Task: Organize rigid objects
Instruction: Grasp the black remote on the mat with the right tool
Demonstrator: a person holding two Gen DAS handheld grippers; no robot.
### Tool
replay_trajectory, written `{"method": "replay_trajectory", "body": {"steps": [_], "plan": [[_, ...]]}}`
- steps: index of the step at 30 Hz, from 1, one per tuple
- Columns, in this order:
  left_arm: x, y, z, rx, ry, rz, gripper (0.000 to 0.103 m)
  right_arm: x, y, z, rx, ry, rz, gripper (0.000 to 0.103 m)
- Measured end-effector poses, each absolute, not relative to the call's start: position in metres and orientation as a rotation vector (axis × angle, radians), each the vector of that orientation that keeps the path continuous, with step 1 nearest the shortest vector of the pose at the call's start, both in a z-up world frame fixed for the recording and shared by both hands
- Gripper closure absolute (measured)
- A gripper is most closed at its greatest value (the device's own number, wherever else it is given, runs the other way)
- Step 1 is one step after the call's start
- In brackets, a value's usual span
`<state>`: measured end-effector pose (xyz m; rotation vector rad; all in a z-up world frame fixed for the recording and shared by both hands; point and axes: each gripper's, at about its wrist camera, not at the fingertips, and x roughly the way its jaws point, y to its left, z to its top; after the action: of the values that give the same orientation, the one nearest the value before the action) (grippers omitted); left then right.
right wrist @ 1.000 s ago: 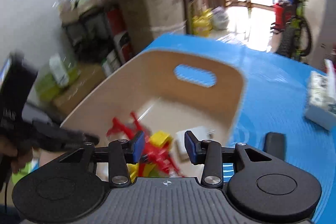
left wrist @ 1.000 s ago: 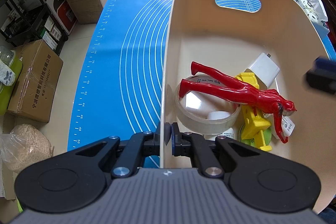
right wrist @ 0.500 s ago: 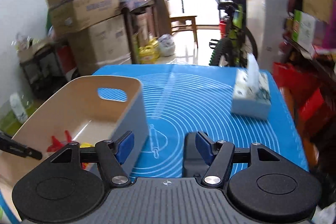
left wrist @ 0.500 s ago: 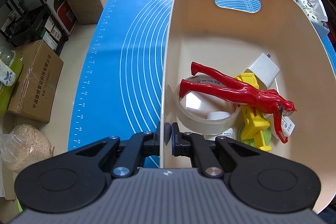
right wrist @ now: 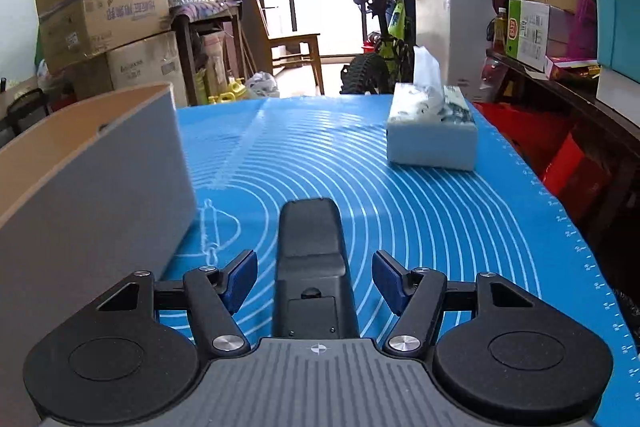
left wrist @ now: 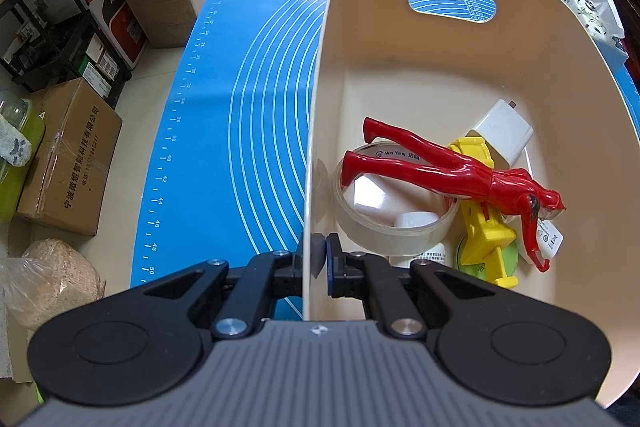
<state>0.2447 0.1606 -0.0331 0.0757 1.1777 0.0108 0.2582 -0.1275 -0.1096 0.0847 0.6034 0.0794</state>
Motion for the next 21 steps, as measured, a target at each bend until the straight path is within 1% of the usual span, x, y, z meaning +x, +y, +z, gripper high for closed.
{"method": "replay_trajectory", "body": {"steps": [4,6,13,14,15,18,21], "plan": [[0.2448,0.1606,-0.0332,0.077,1.178,0.011,0.095,0.2636,-0.1243,-0.1186,0.077,0.613,0.083,0.033],[0.2448,0.1608,-0.0333,0.076,1.178,0.011,0.095,0.266,-0.1227,-0.1199,0.067,0.629,0.086,0.035],[0.2447,0.1609,-0.0333,0.075,1.178,0.011,0.095,0.2665,-0.1219,-0.1196,0.061,0.631,0.082,0.037],[0.2447,0.1608,-0.0332,0.074,1.178,0.01,0.095,0.2666,-0.1208,-0.1197,0.054,0.631,0.076,0.038],[0.2448,0.1607,-0.0332,0.074,1.178,0.01,0.095,0.2663,-0.1209,-0.1197,0.054,0.63,0.079,0.046],[0.2447,0.1611,-0.033,0.074,1.178,0.01,0.095,0.2649,-0.1233,-0.1196,0.051,0.631,0.086,0.05],[0.245,0.1623,-0.033,0.066,1.177,0.008,0.095,0.2635,-0.1228,-0.1183,0.044,0.636,0.086,0.05]]}}
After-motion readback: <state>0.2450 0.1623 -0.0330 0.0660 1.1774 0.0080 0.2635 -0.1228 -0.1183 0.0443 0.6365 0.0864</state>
